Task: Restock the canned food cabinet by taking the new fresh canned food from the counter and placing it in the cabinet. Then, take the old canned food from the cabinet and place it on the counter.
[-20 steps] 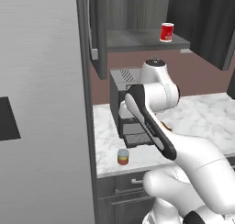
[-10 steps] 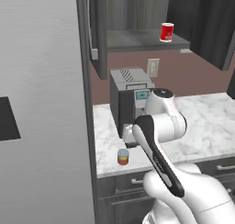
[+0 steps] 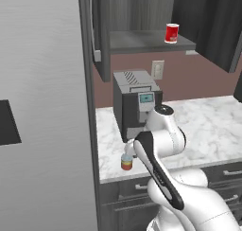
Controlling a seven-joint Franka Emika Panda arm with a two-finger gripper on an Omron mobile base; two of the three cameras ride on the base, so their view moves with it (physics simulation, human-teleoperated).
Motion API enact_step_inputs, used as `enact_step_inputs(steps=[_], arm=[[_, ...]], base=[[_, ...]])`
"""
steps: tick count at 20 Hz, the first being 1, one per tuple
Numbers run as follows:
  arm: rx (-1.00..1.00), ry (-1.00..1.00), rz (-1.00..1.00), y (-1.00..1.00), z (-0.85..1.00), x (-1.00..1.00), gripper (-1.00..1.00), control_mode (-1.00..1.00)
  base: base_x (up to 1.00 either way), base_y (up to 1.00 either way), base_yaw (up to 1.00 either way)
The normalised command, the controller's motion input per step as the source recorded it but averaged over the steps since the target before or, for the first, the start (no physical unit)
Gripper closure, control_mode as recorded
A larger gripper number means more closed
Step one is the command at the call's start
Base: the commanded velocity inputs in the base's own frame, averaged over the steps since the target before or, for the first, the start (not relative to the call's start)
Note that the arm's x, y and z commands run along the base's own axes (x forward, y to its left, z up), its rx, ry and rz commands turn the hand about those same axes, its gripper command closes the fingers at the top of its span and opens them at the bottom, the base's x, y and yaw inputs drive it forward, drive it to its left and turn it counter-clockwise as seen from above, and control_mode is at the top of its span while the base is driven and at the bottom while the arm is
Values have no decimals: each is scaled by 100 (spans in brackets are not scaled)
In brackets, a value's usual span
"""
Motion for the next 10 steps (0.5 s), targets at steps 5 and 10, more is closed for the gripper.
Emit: enact_step_inputs(steps=[5, 10], arm=[[0, 16, 0, 5, -24, 41, -100, -100], [0, 20, 0, 32, -25, 40, -100, -100]], base=[[0, 0, 0], [0, 0, 0]])
